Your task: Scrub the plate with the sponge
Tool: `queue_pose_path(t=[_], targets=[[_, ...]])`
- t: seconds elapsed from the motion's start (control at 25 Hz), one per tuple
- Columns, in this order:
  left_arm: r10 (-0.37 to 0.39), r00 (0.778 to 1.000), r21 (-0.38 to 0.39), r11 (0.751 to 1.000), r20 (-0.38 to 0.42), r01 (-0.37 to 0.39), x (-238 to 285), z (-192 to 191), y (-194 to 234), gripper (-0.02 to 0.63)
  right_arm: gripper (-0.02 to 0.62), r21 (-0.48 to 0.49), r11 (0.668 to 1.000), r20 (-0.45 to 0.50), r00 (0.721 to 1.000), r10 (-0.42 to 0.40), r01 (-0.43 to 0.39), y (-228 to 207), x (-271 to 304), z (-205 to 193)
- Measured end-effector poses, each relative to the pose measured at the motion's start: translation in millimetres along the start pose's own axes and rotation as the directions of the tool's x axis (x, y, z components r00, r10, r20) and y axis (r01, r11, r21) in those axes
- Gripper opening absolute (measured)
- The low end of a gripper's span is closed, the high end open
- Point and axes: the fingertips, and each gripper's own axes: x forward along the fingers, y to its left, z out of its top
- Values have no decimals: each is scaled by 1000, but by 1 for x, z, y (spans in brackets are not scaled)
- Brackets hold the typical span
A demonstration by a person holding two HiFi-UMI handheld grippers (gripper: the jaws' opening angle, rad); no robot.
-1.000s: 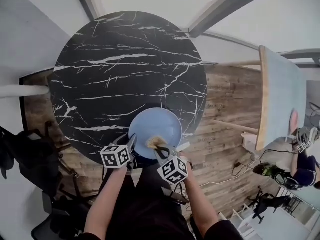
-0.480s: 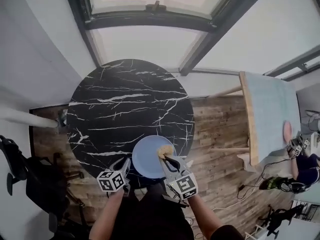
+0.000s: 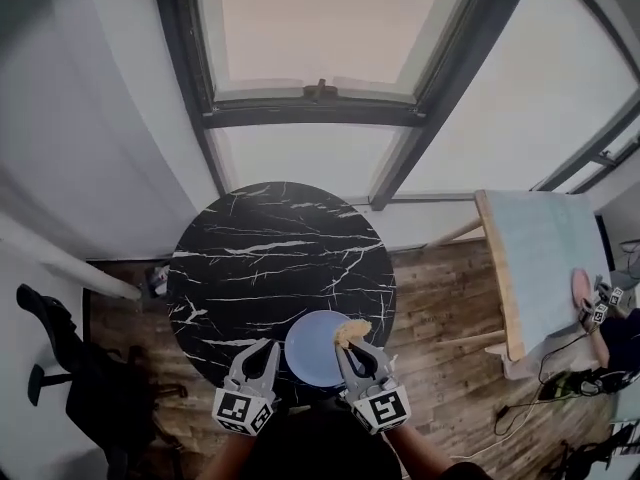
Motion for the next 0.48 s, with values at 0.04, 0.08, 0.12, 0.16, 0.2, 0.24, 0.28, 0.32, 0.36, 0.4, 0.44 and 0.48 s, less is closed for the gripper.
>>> queue_pose_path(t=[0.04,0.08,0.12,0.16,0.2,0.24,0.28,0.32,0.36,0.4,0.44,0.48], targets=[[10,1000,28,1000,20,-10,-3,4,-2,1,23,6,1000,22,1000,-2,2,1,-2,1],[19,999,45,999,29,-20,-6,6,-4,0,23,14,1000,32,999,0,0,3,-4,3],[27,999,53,998,37,-29,-8,8,-5,1,23,21,1000,32,999,3,-3,4,-4,4],[34,998,56,998,48,-37,-10,11,-6,0,23,22,1000,28,1000,7,-7,5,-5,4],[43,997,60,997,64,-47,-12,17,-7,0,23,19,1000,25,1000,11,-12,6,-5,4],[50,996,73,996,80,-56,-14,23,-9,0,22,10,1000,23,1000,15,-15,7,-6,5],[52,995,94,994,89,-60,-14,28,-12,0,23,-2,1000,23,1000,16,-16,7,-6,5],[46,995,118,991,92,-57,-12,29,-14,-2,21,-15,1000,26,1000,16,-15,6,-6,5],[36,995,137,989,91,-48,-10,29,-16,0,21,-24,1000,26,1000,13,-12,6,-6,5],[24,996,143,989,88,-37,-8,27,-17,0,21,-27,1000,20,1000,7,-6,5,-6,5],[17,996,138,990,85,-29,-7,27,-18,0,20,-25,1000,7,1000,-3,3,4,-6,5],[14,996,129,991,84,-25,-6,27,-17,0,20,-21,1000,-5,1000,-13,13,3,-6,6]])
